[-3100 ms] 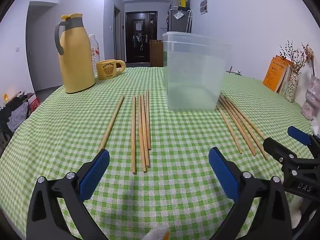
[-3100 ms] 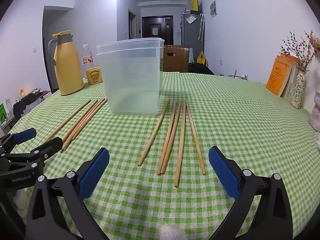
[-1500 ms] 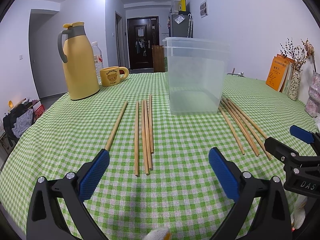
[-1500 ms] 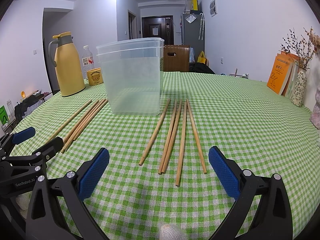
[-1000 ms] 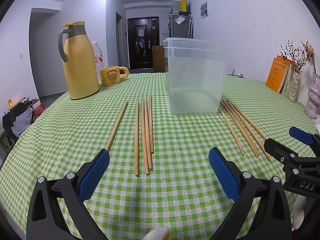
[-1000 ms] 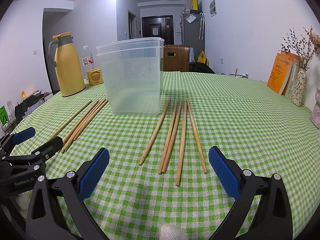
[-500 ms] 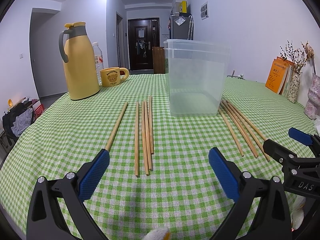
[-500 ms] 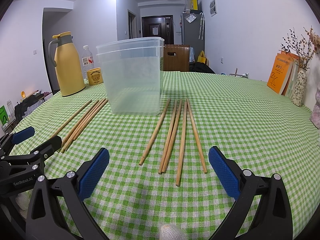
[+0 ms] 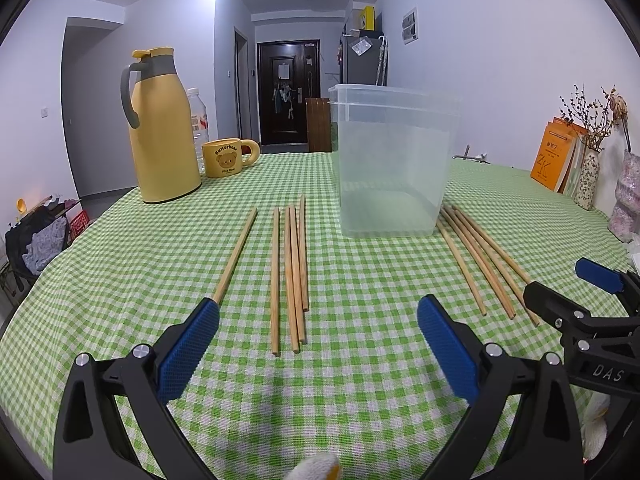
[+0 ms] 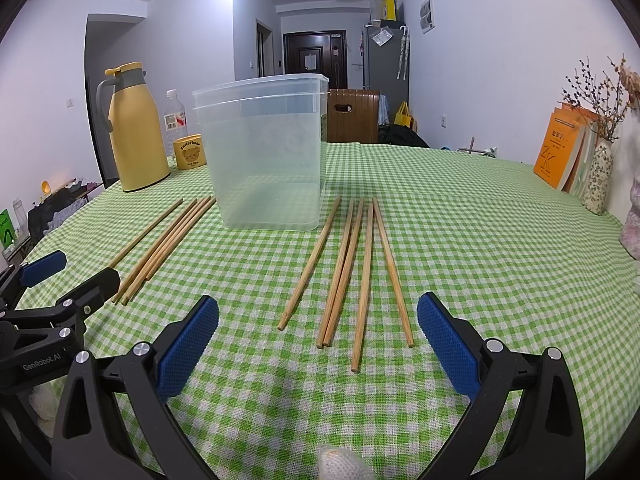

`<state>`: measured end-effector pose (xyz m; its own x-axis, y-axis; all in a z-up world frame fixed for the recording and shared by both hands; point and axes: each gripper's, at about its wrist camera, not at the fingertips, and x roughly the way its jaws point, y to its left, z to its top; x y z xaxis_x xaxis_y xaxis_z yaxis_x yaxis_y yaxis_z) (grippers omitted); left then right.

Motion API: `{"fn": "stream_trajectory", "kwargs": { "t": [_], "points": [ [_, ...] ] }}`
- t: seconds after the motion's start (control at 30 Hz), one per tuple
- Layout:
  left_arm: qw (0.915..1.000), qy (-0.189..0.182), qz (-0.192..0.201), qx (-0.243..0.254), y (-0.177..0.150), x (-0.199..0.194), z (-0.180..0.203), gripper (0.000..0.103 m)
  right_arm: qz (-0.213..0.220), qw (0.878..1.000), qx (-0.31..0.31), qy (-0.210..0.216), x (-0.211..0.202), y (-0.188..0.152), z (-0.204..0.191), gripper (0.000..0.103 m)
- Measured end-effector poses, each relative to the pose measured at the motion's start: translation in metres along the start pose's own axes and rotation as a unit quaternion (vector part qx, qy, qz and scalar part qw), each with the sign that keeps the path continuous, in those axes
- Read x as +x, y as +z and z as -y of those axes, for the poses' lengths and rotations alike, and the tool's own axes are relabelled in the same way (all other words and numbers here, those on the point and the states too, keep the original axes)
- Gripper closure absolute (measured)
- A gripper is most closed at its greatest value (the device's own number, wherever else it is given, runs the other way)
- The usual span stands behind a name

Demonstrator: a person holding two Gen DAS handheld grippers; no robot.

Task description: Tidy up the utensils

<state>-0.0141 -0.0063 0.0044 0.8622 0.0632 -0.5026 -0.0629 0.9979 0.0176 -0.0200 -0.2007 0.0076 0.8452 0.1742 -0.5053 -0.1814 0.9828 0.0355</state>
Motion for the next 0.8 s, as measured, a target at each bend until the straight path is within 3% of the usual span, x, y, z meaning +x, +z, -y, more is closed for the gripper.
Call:
{"fn": "stream_trajectory", "kwargs": {
  "t": [0.3,0.57,0.8],
  "points": [
    [1.0,0.0,0.0,0.0,0.0,0.0,0.0,0.007,0.0,1.0,0.0,0.0,0.0,0.0,0.0,0.007],
    [0.9993,-0.014,-0.03,-0.019,0.007,0.007,-0.011,0.007,-0.021,0.999,-0.002,-0.029,0.007,0.004,-0.002,0.007],
    [0.9998,0.015,-0.007,-0.005,0.034,0.008,-0.025,0.007,-0.022,0.999,0.031,-0.022,0.009,0.02,0.012,0.007]
  ]
}}
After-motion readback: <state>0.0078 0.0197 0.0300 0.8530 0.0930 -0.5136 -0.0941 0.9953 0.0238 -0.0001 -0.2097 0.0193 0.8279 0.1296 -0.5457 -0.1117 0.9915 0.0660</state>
